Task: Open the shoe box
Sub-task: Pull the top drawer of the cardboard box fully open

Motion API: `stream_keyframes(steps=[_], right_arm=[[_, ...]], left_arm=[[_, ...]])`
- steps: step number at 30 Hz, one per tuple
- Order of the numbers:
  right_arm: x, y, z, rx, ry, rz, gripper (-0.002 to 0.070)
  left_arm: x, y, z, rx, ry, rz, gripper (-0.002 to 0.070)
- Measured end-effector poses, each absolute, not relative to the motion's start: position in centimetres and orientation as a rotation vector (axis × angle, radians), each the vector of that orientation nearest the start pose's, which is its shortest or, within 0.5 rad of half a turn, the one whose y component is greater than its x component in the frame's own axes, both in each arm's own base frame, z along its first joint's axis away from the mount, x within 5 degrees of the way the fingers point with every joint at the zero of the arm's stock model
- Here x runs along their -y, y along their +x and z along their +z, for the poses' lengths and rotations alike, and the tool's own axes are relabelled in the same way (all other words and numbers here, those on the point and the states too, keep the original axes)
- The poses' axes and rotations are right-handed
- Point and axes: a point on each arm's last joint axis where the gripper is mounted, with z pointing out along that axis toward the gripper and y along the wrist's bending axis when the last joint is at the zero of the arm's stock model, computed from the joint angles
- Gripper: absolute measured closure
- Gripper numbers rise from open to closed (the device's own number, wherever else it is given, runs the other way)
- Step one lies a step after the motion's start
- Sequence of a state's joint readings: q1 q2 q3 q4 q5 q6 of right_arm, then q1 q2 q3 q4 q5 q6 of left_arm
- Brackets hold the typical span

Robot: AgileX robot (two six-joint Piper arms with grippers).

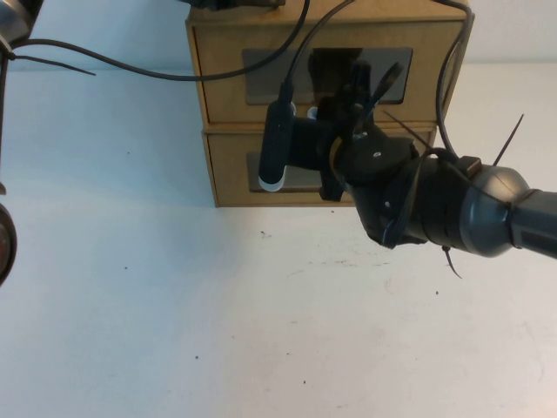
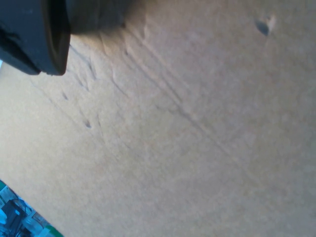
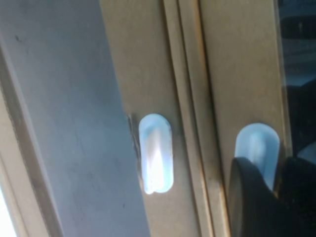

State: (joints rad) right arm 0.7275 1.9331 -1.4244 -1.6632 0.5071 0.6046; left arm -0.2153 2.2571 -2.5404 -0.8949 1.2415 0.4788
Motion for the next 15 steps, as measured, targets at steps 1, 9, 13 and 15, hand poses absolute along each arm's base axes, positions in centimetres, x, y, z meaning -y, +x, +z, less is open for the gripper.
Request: stream_keyframes(steps=[1,9,13,15], right_arm=[[-26.56,36.36,26.22,-1.466,-1.298,-0.719,0.0547],[-26.71,36.24,26.14,-1.468,-1.297,-0.723,0.0547],[-26.69,36.23,26.11,-1.476,-1.293,-0.719,0.0579],[-26.69,36.23,26.10,-1.478,-1.292,-0.718,0.0609]], left_arm=[[16.85,45.60,38.87,-2.042,0.763,-0.999,0.0680],[16.85,45.60,38.87,-2.042,0.763,-0.999,0.0680],[16.85,45.60,38.87,-2.042,0.763,-0.999,0.0680],[16.85,45.60,38.87,-2.042,0.763,-0.999,0.0680]])
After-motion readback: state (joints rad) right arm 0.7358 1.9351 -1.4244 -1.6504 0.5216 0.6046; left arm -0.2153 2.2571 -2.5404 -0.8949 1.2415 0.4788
